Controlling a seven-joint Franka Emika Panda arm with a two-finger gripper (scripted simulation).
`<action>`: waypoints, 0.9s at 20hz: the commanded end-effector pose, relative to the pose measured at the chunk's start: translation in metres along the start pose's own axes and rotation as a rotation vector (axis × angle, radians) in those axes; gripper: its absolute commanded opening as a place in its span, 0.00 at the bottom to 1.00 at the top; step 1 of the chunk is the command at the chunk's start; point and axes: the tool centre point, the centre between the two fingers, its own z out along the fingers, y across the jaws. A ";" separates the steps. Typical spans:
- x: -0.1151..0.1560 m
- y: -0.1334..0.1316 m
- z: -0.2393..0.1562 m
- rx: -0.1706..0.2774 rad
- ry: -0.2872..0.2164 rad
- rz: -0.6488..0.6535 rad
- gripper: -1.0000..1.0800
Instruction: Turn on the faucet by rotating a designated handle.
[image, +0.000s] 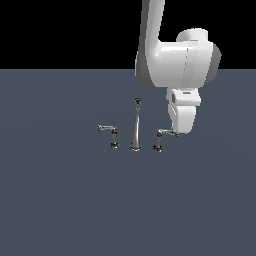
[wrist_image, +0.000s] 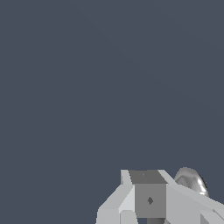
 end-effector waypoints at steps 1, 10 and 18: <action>0.005 0.012 0.000 -0.009 0.000 0.003 0.00; -0.003 0.027 0.000 -0.001 -0.001 -0.001 0.00; -0.008 0.054 0.000 -0.006 0.000 0.002 0.00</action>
